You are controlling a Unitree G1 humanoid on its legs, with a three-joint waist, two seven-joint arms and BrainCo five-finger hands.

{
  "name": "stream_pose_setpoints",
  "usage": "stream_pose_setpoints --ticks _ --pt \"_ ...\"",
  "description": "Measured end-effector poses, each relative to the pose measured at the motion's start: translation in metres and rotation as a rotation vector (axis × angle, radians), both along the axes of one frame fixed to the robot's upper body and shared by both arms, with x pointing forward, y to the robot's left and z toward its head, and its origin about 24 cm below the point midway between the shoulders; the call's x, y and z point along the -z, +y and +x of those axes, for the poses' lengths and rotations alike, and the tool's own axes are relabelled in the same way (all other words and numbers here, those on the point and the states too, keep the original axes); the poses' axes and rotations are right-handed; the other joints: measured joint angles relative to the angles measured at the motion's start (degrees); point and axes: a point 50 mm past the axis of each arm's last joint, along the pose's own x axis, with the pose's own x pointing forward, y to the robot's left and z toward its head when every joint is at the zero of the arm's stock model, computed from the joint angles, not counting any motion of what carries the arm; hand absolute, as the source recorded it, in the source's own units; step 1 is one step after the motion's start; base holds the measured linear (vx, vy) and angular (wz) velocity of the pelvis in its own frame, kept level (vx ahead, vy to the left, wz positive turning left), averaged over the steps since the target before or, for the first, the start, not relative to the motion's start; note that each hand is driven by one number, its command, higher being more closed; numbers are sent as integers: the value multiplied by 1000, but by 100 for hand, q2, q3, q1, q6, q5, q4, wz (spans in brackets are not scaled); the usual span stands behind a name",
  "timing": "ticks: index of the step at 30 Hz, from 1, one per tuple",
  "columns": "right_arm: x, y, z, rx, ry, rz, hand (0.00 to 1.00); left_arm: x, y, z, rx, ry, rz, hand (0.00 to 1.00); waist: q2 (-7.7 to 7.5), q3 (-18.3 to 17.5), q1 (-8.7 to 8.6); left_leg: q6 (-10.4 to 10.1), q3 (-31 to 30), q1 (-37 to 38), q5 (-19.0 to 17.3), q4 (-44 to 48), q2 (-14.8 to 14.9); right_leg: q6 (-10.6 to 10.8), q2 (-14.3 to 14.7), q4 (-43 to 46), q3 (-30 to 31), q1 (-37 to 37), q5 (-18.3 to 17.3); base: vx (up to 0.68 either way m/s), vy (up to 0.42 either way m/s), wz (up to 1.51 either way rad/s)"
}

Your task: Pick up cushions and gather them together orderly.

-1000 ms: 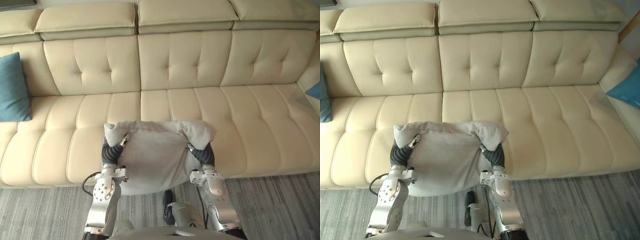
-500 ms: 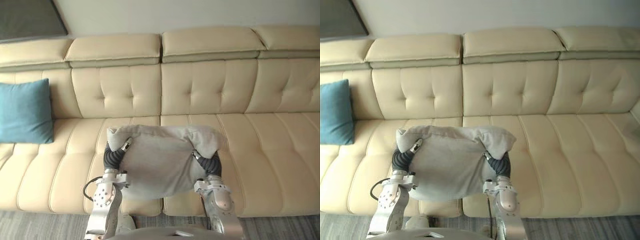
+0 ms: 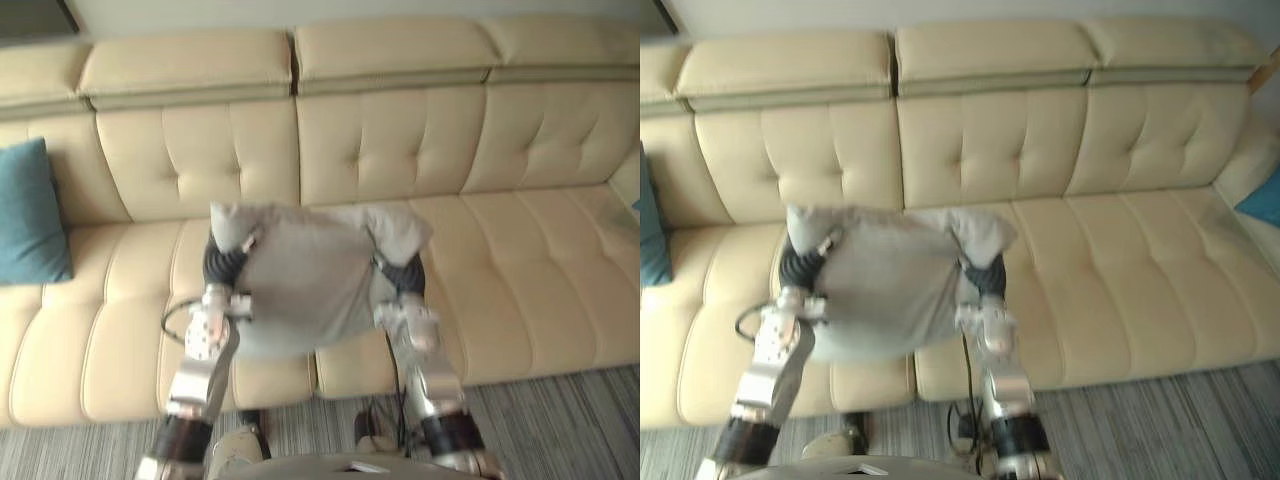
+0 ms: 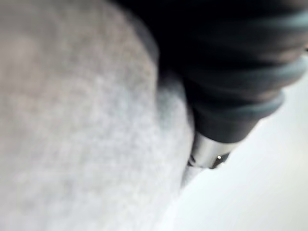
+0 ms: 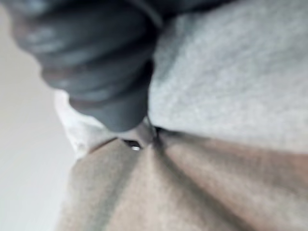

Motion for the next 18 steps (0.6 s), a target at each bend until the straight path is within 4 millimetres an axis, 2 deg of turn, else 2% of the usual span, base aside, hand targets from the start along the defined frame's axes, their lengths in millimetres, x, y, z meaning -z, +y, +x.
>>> stream_pose_setpoints --ticks 2,3,4,7,8,9,10,11,13,14,18 --pt "-52 -1 27 44 -145 -11 100 -53 0 30 -31 -144 62 100 16 127 108 18 -74 -395 398 -380 29 19 91 -3 -5 -513 207 -202 36 1" --pt "-75 1 36 57 -198 -11 100 -75 4 41 -49 -190 87 100 8 282 101 44 -115 -483 479 -423 37 23 109 -15 -31 -597 265 -128 29 4" --pt "-84 2 40 63 -218 -13 100 -83 5 46 -58 -204 102 100 12 332 101 46 -115 -518 490 -424 37 14 109 -15 -30 -631 278 -130 32 2" --pt "-142 4 60 96 -322 -31 100 -130 16 68 -130 -263 183 100 19 391 119 125 -101 -916 640 -424 33 84 103 -32 1 -1046 433 -85 16 -6" --pt "-152 4 61 100 -342 -32 100 -139 17 71 -139 -275 189 100 19 465 125 130 -92 -934 650 -424 33 83 103 -32 10 -1085 450 -55 8 -11" --pt "-178 6 65 106 -383 -22 100 -161 21 75 -166 -304 195 100 20 690 134 134 -72 -942 676 -423 33 113 100 -16 47 -1108 486 -79 2 -13" --pt "-200 10 68 110 -413 1 100 -182 23 79 -192 -327 191 100 27 772 135 119 -70 -1113 731 -423 36 126 101 -13 82 -1288 528 -76 -2 -16" --pt "-214 12 68 118 -437 22 100 -197 24 80 -203 -348 179 100 28 778 137 106 -100 -1300 770 -423 40 139 104 -18 88 -1482 579 -62 -5 -10" --pt "-232 12 67 131 -466 46 100 -218 21 79 -212 -380 161 100 26 826 133 130 -134 -1560 856 -421 39 158 103 -22 91 -1735 647 -26 2 -5" --pt "-243 12 66 146 -481 59 100 -230 20 78 -213 -398 150 100 33 1041 135 132 -168 -1593 879 -421 32 164 92 -23 89 -1773 672 0 0 0" --pt "-249 12 64 173 -495 72 100 -238 19 79 -217 -403 147 100 40 1191 128 57 -285 -1966 939 -421 36 167 89 26 64 -2145 674 18 4 0"
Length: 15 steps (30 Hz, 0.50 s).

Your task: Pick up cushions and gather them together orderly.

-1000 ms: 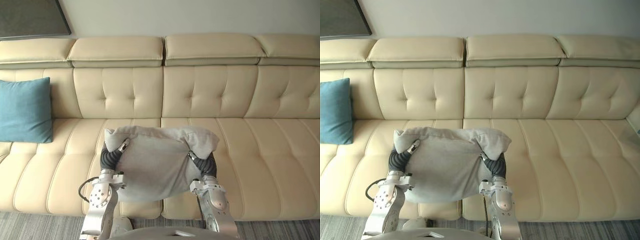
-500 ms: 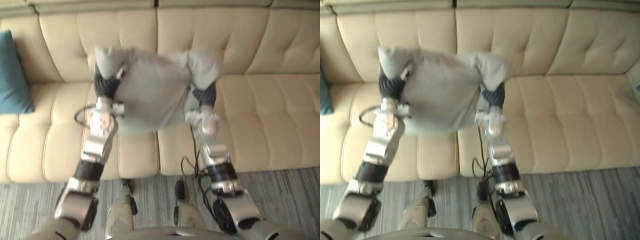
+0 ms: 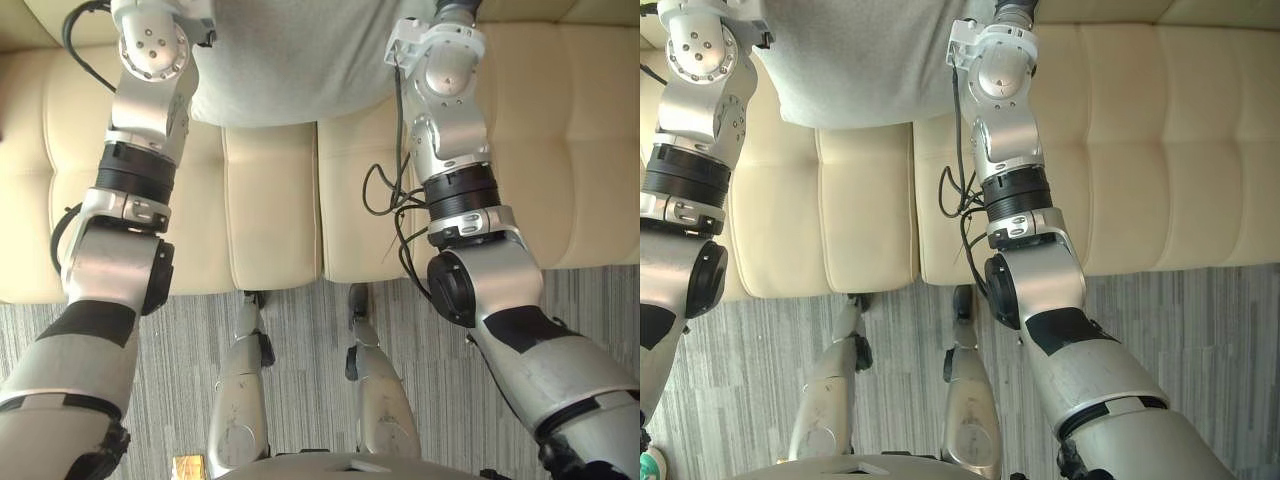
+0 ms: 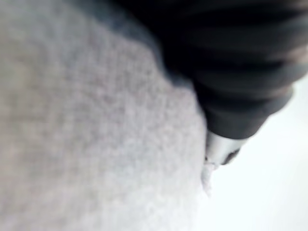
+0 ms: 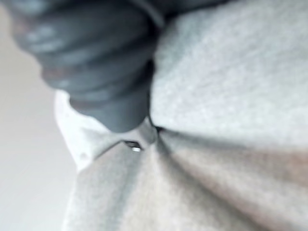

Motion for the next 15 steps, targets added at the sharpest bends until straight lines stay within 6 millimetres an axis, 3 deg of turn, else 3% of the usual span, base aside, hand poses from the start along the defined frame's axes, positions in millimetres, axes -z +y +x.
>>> stream_pose_setpoints --ticks 4,5,6,9,15 --pt "-8 0 -3 26 -18 7 100 -1 -2 0 12 -1 -16 100 10 83 29 -70 -4 -407 60 1 28 4 -1 178 -21 -493 -4 32 32 -4" --pt "-14 0 -9 33 -51 20 0 -6 -6 -2 34 -21 -40 100 14 228 40 -108 1 -422 93 1 37 -8 -12 339 -101 -572 -42 25 37 2" --pt "-17 -1 -12 39 -68 26 0 -9 -8 -4 45 -34 -47 0 14 281 37 -146 0 -425 120 1 33 -14 -22 400 -115 -592 -67 24 33 5" --pt "-27 -11 -22 59 -122 67 0 -17 -12 -10 76 -77 -74 0 13 291 65 -171 2 -609 138 1 54 -24 -68 957 -116 -1012 -331 21 10 7" --pt "-28 -23 -30 89 -163 119 0 -13 -10 -10 97 -72 -121 0 12 290 83 -187 7 -823 140 0 53 -39 -116 1491 -111 -1459 -522 -3 -7 1"
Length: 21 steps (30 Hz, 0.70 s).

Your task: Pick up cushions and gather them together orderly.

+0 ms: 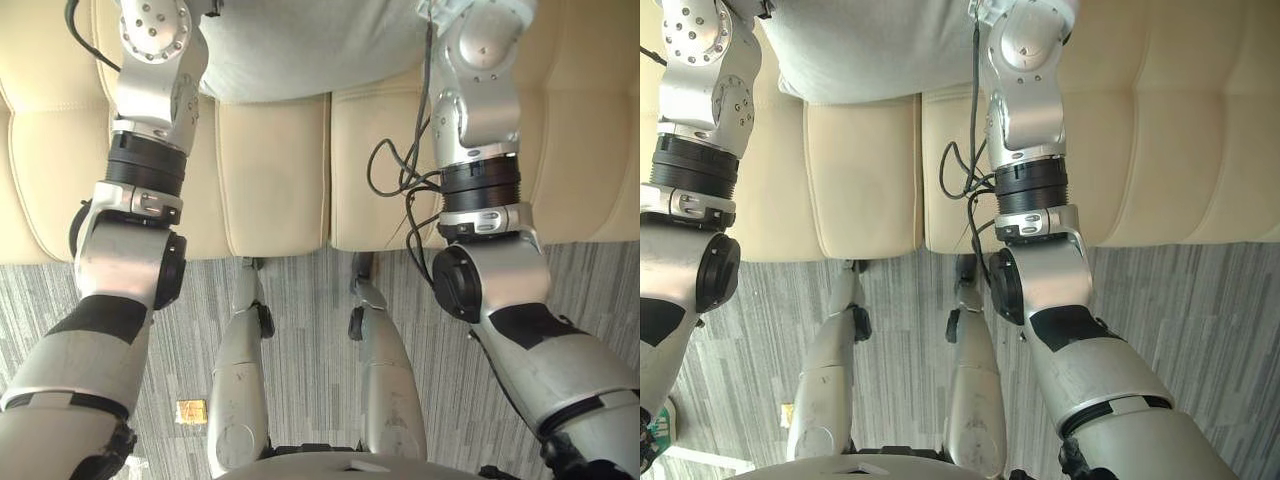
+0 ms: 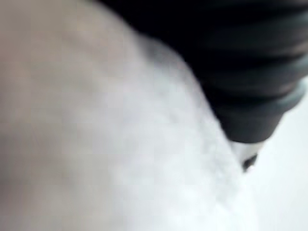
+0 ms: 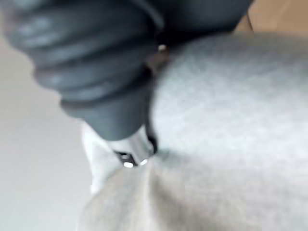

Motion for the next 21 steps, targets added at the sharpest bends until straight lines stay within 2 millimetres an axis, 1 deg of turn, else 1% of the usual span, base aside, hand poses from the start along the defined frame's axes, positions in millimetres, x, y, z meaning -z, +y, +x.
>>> stream_pose_setpoints --ticks 2,4,6,9,10,12,13,16,17,19,20,21 --pt "3 -9 1 12 10 4 0 3 4 0 -9 4 -5 0 0 0 22 -5 1 -11 -15 0 3 -2 0 33 0 -24 -2 -18 -47 1" --pt "0 -19 0 10 3 16 0 4 10 0 -42 12 13 0 0 0 37 -3 8 -46 -14 0 3 -2 2 91 -6 -68 -2 -8 -56 3" --pt "-2 -25 -1 1 1 23 0 4 15 1 -56 24 29 0 0 0 46 5 9 -44 -4 0 1 -2 6 113 -8 -70 -2 -4 -70 3" --pt "-10 -39 -3 -7 -11 17 0 1 34 -1 -108 35 37 0 0 0 34 149 0 -10 118 2 2 -2 9 146 -32 -36 -3 2 -94 3" --pt "-10 -48 0 -16 9 34 0 2 44 1 -124 55 20 0 0 0 29 157 -17 84 125 1 5 -6 9 145 -74 75 -9 4 -102 7" --pt "-7 -56 4 -36 33 56 0 3 52 1 -147 70 24 0 -6 -17 19 131 -49 181 83 -1 4 -39 4 182 -143 186 -83 -5 -95 11" --pt "-8 -60 4 -45 31 69 0 1 55 0 -157 65 29 0 -5 -18 20 94 -74 217 21 -1 8 -37 5 210 -159 224 -112 -19 -154 10" --pt "-10 -68 2 -88 21 101 0 -1 73 -4 -196 65 19 0 -4 -18 21 104 -116 418 12 -2 36 -40 10 202 -186 455 -119 -14 -136 6" --pt "-9 -72 1 -91 20 97 0 4 79 -5 -205 73 21 0 -2 -50 12 137 -124 498 -42 -3 30 -39 11 180 -226 547 -146 -4 -131 11" --pt "-4 -86 -2 -67 16 86 0 14 91 -6 -228 93 46 0 12 -98 0 189 -129 589 -95 -3 29 -42 9 114 -290 713 -167 26 -121 14" --pt "7 -96 -5 -54 22 95 0 24 96 -6 -234 111 59 0 11 -98 -4 218 -113 700 -117 -3 23 -19 6 100 -287 852 -194 56 -142 17" --pt "25 -105 -9 -39 31 95 0 40 102 -6 -236 144 76 0 7 -101 20 230 -110 861 -167 -4 -1 -13 -14 110 -293 1012 -255 68 -150 20"
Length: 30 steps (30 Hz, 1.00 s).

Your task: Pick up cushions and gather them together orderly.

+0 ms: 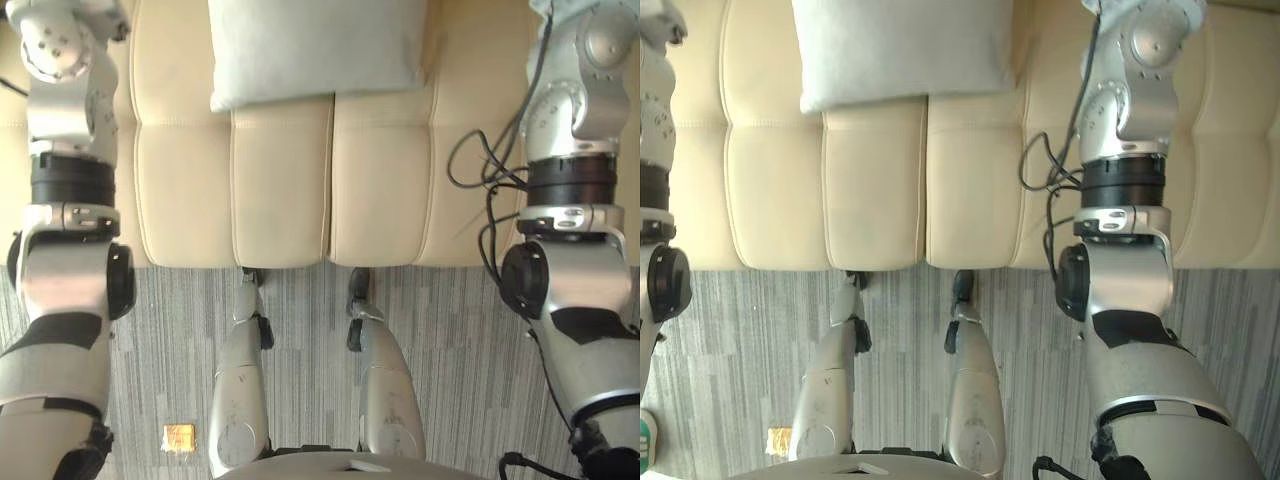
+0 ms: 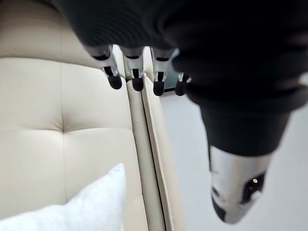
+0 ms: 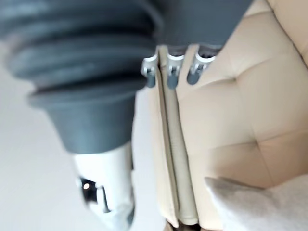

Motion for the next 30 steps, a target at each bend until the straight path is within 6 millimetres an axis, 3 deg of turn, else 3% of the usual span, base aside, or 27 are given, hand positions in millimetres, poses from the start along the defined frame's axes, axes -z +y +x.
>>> stream_pose_setpoints --ticks 1,2,5,7,8,10,11,12,13,14,17,20,22,25,30 --pt "24 -8 -4 12 28 -21 0 23 9 -3 -10 42 22 0 1 -92 10 -4 10 82 -67 0 -45 29 -41 2 -2 85 -87 67 -128 13" --pt "35 -12 -6 19 44 -26 0 31 12 -5 -14 55 25 0 0 -103 22 -5 19 129 -87 0 -54 33 -53 2 0 121 -102 90 -122 6" --pt "112 -29 -17 47 203 16 0 95 22 -16 -13 173 30 0 -4 -105 40 -13 79 537 -67 3 -81 40 -78 -109 -8 582 -163 126 -106 6" --pt "205 -33 -40 59 445 66 0 184 14 -33 42 394 9 0 -14 -529 9 -71 115 801 -260 0 -123 55 -100 -239 -37 939 -356 182 -131 13" --pt "227 -32 -49 59 507 71 0 207 11 -42 62 453 -6 0 -15 -601 21 -111 120 904 -294 0 -122 47 -93 -276 -23 1044 -372 178 -111 0" --pt "293 -24 -80 50 720 86 0 284 -3 -73 118 679 -68 0 -10 -859 53 -174 121 1204 -394 0 -96 39 -49 -437 -19 1378 -401 173 -115 -13" --pt "300 -22 -83 47 743 89 0 292 -6 -77 126 707 -77 0 -13 -904 54 -171 121 1227 -405 0 -94 37 -43 -455 -18 1405 -402 144 -98 -9" --pt "331 -18 -103 47 869 83 0 331 -19 -96 161 830 -146 0 -10 -1054 50 -200 119 1403 -440 0 -84 36 -26 -574 -21 1635 -404 130 -80 -2" --pt "344 -16 -112 49 927 71 0 347 -25 -105 175 881 -183 0 -8 -1102 52 -200 119 1502 -467 0 -80 35 -18 -620 -28 1754 -404 106 -61 0" --pt "371 -11 -130 46 1054 55 0 379 -35 -126 188 993 -263 0 -9 -1275 59 -224 118 1678 -519 0 -68 33 0 -723 -51 1990 -405 96 -55 3" --pt "427 9 -163 -20 1333 52 0 435 -45 -173 150 1236 -396 0 -1 -1644 78 -249 128 2080 -618 -4 -32 9 36 -936 -121 2447 -412 21 -35 1" --pt "473 34 -192 -117 1570 95 0 475 -52 -217 72 1438 -531 0 31 -1977 147 -262 143 2376 -763 -39 4 -74 78 -1079 -148 2807 -457 -45 -8 0" --pt "488 43 -205 -153 1664 113 0 489 -58 -236 55 1530 -561 0 58 -2088 177 -261 138 2475 -770 -40 11 -78 99 -1175 -149 2948 -455 -54 8 1" --pt "503 45 -221 -157 1763 174 0 501 -61 -256 32 1637 -578 0 89 -2166 177 -259 131 2532 -771 -41 5 -100 119 -1365 -121 3100 -442 -56 22 -1" --pt "514 40 -234 -137 1842 238 0 507 -52 -271 -22 1696 -595 0 21 -2211 103 -207 106 2629 -808 -41 -129 -132 92 -1591 112 3281 -420 -2 30 -1"
